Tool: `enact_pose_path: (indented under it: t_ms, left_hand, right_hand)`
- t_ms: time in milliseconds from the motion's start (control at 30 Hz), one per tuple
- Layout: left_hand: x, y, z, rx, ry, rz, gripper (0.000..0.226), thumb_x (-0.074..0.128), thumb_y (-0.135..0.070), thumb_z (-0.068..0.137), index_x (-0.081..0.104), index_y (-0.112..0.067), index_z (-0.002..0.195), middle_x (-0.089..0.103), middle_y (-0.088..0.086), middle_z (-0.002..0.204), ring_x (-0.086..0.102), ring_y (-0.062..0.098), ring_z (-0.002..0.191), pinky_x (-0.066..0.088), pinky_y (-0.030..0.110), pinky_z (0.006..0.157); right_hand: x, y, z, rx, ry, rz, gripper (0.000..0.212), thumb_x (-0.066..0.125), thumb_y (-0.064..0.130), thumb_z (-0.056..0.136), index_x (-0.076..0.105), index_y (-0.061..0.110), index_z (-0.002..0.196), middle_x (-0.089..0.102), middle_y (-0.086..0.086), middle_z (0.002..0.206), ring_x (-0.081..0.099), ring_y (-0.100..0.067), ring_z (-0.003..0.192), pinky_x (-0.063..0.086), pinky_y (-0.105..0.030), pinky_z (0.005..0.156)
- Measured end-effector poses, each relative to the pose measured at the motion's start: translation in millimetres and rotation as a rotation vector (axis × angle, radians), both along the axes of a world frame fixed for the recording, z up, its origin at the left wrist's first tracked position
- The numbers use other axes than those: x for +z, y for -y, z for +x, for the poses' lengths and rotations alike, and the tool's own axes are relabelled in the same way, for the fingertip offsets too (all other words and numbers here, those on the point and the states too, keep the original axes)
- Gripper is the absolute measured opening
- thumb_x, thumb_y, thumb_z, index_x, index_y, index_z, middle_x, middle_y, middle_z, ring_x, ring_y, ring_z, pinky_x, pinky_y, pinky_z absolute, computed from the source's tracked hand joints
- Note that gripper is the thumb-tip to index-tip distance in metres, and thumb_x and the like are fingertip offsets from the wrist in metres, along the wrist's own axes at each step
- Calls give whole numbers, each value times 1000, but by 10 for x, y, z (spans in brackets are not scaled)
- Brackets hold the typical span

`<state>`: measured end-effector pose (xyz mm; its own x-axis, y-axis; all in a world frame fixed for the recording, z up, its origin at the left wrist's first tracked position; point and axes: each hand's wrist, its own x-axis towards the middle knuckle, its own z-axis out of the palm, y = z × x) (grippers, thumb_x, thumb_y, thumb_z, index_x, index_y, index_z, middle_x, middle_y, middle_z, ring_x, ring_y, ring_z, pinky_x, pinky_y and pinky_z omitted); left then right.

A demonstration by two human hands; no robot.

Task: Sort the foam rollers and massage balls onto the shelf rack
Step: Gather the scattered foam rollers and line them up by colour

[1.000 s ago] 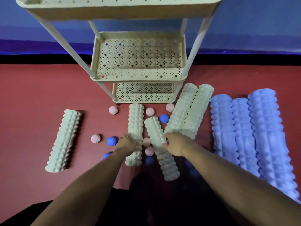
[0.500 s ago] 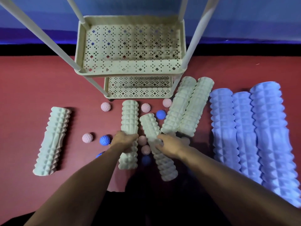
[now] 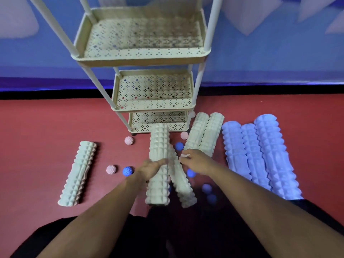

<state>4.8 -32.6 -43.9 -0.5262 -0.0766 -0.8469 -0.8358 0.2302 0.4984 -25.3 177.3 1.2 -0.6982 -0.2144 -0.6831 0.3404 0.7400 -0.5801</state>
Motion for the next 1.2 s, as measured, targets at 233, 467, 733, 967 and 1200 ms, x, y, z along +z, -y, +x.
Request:
enact_pose_path:
  t_ms: [233,467,733,967,1200]
  left_hand:
    - [857,-501,408,76,-168,185,104,82,-76,49,62,-7,123,77,7,102,76,24,90,60,45,88]
    - [1502,-793,778,131,-310,303,59,61,-51,95,58,-4,131,75,12,111,75,26,97,60,35,76]
    - [2203,-1285,674,110,-554,450,50,55,-45,100,56,-8,134,72,15,118,73,30,102,61,46,84]
    - [2568,-1754,462,-34,-587,465,46,45,-44,104,58,-9,130,72,9,119,72,23,104,61,39,81]
    - [2487,-2068,281,-226,-574,367,30,48,-39,104,64,-18,117,70,-4,110,68,14,101,57,37,92]
  right_hand:
    - [753,5,570,-115,-85,-160,47,48,54,100,67,14,118,67,-1,98,59,-7,71,49,-23,69]
    - [1350,-238,1084,-226,-120,-284,51,57,54,96,51,33,141,68,8,120,66,-6,94,52,-20,76]
    - [2119,-637,1115,-315,-328,-458,52,67,26,96,47,20,144,70,1,114,71,-4,89,52,-9,67]
    - [2433,-1175,959,-415,-446,-409,43,82,39,82,64,26,119,73,6,110,72,-12,100,57,-37,94]
    - [2216,-1645,798,-475,-482,-271,45,85,46,76,66,20,107,75,5,96,73,-11,86,60,-32,81]
